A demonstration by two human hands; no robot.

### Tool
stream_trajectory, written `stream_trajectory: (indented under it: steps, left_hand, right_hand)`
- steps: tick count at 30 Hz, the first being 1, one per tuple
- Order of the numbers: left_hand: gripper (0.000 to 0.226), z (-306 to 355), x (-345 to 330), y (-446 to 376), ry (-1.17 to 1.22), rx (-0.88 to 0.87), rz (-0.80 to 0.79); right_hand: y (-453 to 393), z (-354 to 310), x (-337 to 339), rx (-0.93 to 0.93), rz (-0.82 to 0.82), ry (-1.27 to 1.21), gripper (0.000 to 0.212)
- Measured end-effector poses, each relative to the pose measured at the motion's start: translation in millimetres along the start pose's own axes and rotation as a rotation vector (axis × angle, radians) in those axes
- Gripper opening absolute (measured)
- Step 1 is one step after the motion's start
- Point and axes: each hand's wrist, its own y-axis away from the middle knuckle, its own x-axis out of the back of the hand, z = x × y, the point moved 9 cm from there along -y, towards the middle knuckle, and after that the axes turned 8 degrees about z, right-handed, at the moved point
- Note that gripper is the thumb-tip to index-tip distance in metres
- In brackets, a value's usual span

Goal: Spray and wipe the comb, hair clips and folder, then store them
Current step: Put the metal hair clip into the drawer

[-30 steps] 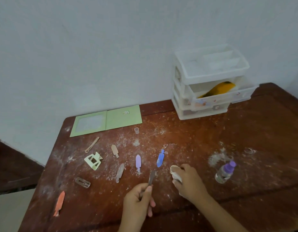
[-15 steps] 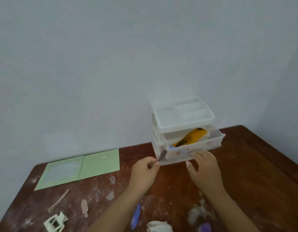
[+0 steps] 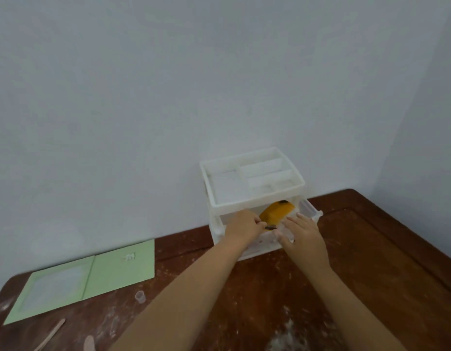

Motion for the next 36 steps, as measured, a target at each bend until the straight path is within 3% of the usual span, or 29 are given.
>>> stream_trajectory:
  steps: [3, 7, 10, 13, 17, 20, 27, 31, 34, 36]
  left_hand:
    - [0.028, -5, 7, 8, 0.003, 0.004, -0.004]
    - [0.03, -27, 49, 32, -0.032, -0.023, 0.184]
    - [0.028, -67, 77, 69, -0.075, -0.016, 0.293]
    - [0.029, -118, 92, 114, -0.101, 0.044, 0.331]
    - [0.032, -189, 84, 188, -0.174, 0.115, 0.283]
    - [0.045, -235, 53, 253, -0.278, 0.127, 0.197]
    - [0.074, -295, -19, 346, -0.521, 0.234, -0.07]
    - [0.054, -288, -14, 347, -0.45, 0.256, -0.053]
    - [0.053, -290, -14, 343, -0.387, 0.286, -0.044]
    - [0.054, -284, -3, 330, -0.389, 0.27, 0.018]
  right_hand:
    - [3, -1, -2, -0.005, 0.002, -0.01, 0.037]
    - [4, -1, -1, -0.006, 0.029, -0.03, 0.031]
    - [7, -8, -8, 0.012, -0.067, 0.039, 0.05]
    - [17, -42, 2, 0.049, -0.03, 0.027, 0.053]
    - [60, -106, 28, 0.162, 0.015, -0.103, 0.042]
    - [109, -106, 51, -0.006, -0.001, -0.199, 0.054]
    - [243, -38, 23, -0.706, -0.166, -0.31, 0.086]
    - [259, -38, 2, -0.761, -0.169, -0.337, 0.06]
    - [257, -44, 4, -0.7, -0.127, -0.289, 0.034]
    - [256, -52, 6, -0.644, -0.115, -0.275, 0.029]
